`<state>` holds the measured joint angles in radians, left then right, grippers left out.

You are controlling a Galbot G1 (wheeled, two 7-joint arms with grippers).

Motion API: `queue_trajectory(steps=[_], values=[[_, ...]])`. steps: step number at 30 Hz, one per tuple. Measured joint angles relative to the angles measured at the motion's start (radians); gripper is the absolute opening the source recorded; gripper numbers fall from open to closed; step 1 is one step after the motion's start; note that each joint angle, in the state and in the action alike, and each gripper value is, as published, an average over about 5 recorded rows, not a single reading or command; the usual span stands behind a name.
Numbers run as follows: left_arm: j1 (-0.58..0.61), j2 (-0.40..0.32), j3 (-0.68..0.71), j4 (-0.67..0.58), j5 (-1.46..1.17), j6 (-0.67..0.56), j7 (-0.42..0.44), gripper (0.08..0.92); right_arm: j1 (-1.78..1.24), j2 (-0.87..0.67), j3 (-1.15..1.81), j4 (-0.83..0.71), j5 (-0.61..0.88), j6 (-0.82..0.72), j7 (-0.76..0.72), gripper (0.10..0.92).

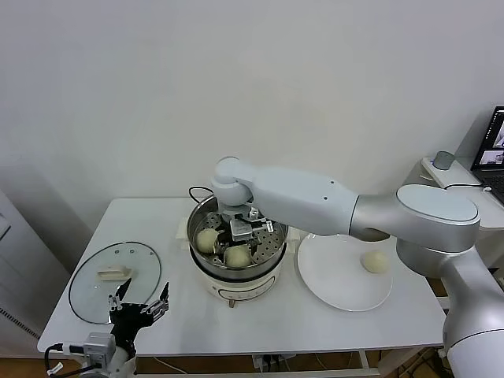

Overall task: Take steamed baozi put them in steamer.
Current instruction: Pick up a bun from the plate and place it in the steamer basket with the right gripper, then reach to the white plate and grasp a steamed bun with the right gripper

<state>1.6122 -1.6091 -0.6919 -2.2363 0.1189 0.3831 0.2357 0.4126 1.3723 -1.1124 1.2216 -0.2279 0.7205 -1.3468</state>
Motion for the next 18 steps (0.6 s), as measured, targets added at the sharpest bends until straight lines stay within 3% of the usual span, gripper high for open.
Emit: queue_trajectory(steps=[9, 18], values=[[-0.001, 0.000, 0.002, 0.005, 0.000, 0.002, 0.004, 0.823, 0.078, -0.093, 0.059, 0.043, 0.095, -0.170, -0.037, 0.823], [0.000, 0.000, -0.004, 0.005, -0.026, 0.007, 0.017, 0.823, 0.160, -0.320, 0.096, 0.053, 0.241, -0.545, -0.054, 0.823]])
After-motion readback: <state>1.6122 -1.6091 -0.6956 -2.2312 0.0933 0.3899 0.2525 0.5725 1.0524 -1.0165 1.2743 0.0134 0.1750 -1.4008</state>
